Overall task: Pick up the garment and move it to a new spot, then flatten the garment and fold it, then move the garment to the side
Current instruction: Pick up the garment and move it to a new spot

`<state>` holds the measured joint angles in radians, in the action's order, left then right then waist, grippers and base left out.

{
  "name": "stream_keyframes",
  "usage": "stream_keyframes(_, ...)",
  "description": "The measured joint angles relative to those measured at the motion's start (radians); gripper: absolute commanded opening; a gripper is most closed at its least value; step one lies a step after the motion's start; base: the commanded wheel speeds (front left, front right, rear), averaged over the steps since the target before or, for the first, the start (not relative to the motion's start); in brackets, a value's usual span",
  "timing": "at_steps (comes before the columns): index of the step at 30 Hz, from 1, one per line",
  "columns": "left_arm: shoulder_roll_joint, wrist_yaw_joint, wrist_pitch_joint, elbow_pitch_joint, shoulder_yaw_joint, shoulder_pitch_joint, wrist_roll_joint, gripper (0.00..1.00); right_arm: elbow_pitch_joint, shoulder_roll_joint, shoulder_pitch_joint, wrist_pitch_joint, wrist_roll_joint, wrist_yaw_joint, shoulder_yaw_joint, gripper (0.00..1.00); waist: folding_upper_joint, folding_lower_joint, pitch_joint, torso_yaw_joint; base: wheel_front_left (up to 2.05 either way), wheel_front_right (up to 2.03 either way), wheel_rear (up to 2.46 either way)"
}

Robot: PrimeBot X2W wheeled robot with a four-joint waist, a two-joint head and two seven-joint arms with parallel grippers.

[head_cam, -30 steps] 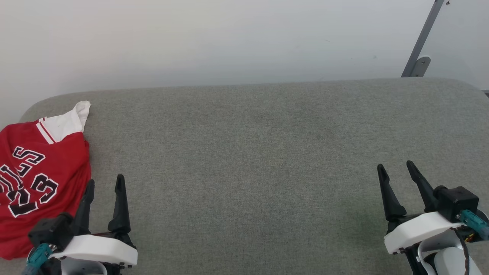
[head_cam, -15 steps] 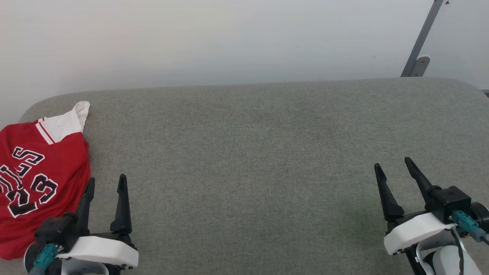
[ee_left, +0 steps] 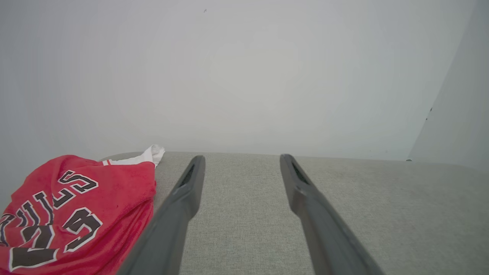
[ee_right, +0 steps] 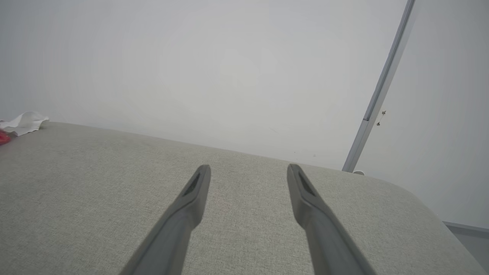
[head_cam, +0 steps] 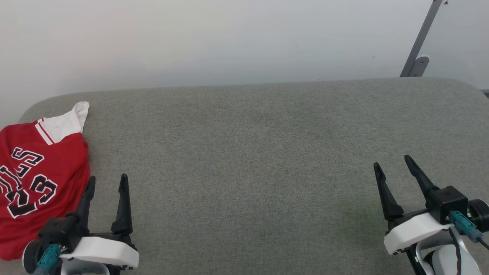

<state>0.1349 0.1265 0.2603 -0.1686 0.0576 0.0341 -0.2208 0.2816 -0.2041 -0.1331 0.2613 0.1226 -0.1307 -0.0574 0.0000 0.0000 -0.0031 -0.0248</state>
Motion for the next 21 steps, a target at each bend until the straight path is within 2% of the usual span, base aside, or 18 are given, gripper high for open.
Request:
stream_keyframes(11,-0.004,0.001,0.000,-0.014,0.016,-0.001,-0.018,1.00,-0.002,0.011,0.000,0.000,-0.011,0.000,0.010,1.00,0.0000,0.0000,-0.002,0.013,0.00,0.00,0.00)
stream_keyframes(21,-0.002,-0.009,0.000,-0.032,0.060,0.000,-0.032,1.00,0.003,0.020,-0.001,0.000,-0.011,0.000,-0.025,1.00,0.0000,0.0000,-0.013,0.097,0.00,0.00,0.00)
